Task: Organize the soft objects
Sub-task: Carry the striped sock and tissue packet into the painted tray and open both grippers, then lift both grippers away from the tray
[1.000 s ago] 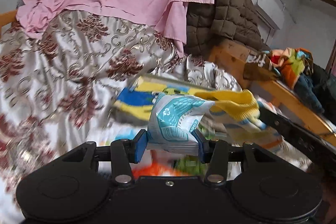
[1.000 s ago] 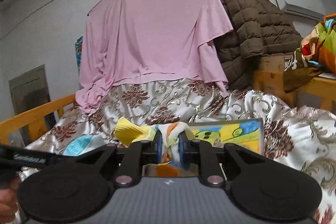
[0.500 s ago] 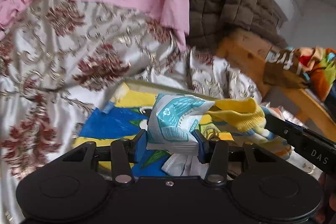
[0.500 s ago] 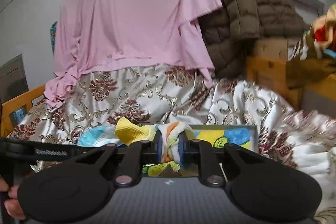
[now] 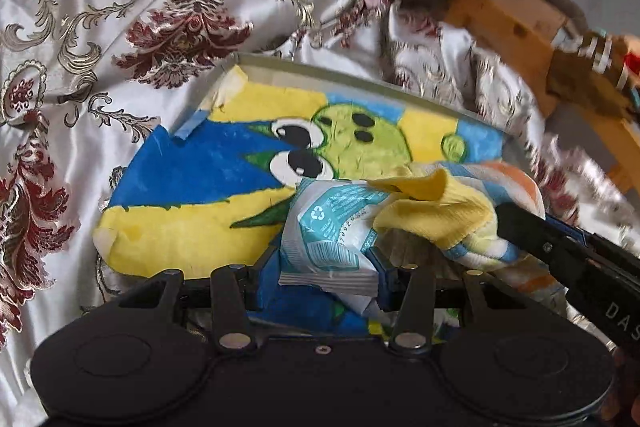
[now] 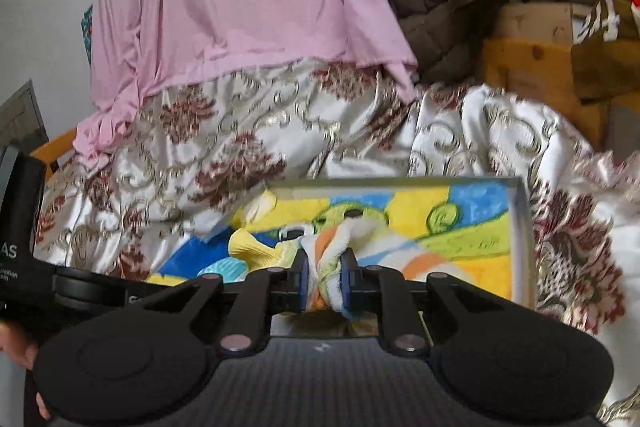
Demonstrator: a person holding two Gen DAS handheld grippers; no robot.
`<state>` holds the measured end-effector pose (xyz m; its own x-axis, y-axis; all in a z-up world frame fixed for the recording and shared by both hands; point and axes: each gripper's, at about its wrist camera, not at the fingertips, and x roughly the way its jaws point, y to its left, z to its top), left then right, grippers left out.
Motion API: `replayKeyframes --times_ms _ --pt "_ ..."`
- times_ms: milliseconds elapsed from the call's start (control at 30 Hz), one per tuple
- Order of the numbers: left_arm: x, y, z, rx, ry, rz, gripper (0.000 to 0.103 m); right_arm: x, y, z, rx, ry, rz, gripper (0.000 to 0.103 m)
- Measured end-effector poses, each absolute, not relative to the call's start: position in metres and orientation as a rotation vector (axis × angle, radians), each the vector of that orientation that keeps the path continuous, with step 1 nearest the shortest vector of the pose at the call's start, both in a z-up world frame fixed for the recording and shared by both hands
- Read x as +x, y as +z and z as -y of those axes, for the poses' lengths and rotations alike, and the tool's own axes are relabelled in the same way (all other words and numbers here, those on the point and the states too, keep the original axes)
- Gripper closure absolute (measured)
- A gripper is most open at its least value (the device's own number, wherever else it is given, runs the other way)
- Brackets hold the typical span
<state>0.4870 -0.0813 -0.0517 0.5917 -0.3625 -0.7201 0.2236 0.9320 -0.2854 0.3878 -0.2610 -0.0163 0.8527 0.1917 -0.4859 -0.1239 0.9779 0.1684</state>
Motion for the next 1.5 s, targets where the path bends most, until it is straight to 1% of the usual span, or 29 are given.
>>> replayKeyframes --times_ms 133,267,433,467,500,600,633,667,733,800,867,933,1000,1100,1167,1267,1300,1500 --pt "0.485 -0.056 0.086 -0.15 -0.345 -0.89 0.054 0.388 -0.024 0.258 0.121 0.167 -0.562 0.084" --pt "0.482 -0.058 0.087 -0.138 -0.336 -0.896 0.053 0.384 -0.028 0.254 0.092 0.161 -0.574 0.08" --pt "0.478 -0.058 0.08 -0.152 -0.33 -0.902 0.048 0.379 -0.026 0.252 0.068 0.153 -0.575 0.072" --pt "0.476 -0.057 0.079 -0.152 -0.327 -0.901 0.045 0.377 -0.025 0.252 0.066 0.155 -0.573 0.07" --pt "0.475 -0.056 0.077 -0.16 -0.332 -0.896 0.043 0.375 -0.024 0.252 0.066 0.156 -0.57 0.064" --pt "0.471 -0.052 0.071 -0.195 -0.337 -0.89 0.04 0.369 -0.02 0.254 0.072 0.161 -0.554 0.052" --pt "0.469 -0.051 0.07 -0.204 -0.339 -0.887 0.039 0.367 -0.018 0.255 0.073 0.157 -0.549 0.051" --pt "0.467 -0.049 0.069 -0.212 -0.34 -0.883 0.035 0.364 -0.016 0.255 0.074 0.153 -0.545 0.048" --pt "0.461 -0.045 0.067 -0.221 -0.338 -0.872 0.034 0.358 -0.012 0.258 0.081 0.148 -0.534 0.044" --pt "0.454 -0.041 0.065 -0.227 -0.34 -0.862 0.031 0.353 -0.006 0.26 0.089 0.139 -0.524 0.037" --pt "0.445 -0.036 0.061 -0.241 -0.338 -0.841 0.026 0.345 -0.001 0.263 0.095 0.136 -0.509 0.032" --pt "0.437 -0.03 0.057 -0.259 -0.337 -0.811 0.022 0.336 0.006 0.265 0.106 0.14 -0.491 0.025" --pt "0.427 -0.022 0.052 -0.271 -0.335 -0.78 0.018 0.327 0.011 0.266 0.116 0.144 -0.475 0.013" --pt "0.412 -0.011 0.047 -0.291 -0.333 -0.738 0.016 0.31 0.021 0.268 0.122 0.151 -0.444 0.005" --pt "0.402 -0.003 0.044 -0.304 -0.335 -0.709 0.014 0.3 0.027 0.267 0.119 0.15 -0.425 0.003" --pt "0.386 0.009 0.041 -0.303 -0.338 -0.661 0.005 0.284 0.038 0.267 0.123 0.146 -0.398 0.0" --pt "0.379 0.013 0.039 -0.302 -0.34 -0.639 0.003 0.279 0.042 0.267 0.13 0.146 -0.388 0.0" --pt "0.344 0.033 0.033 -0.288 -0.347 -0.552 0.001 0.251 0.058 0.266 0.163 0.145 -0.347 0.0"
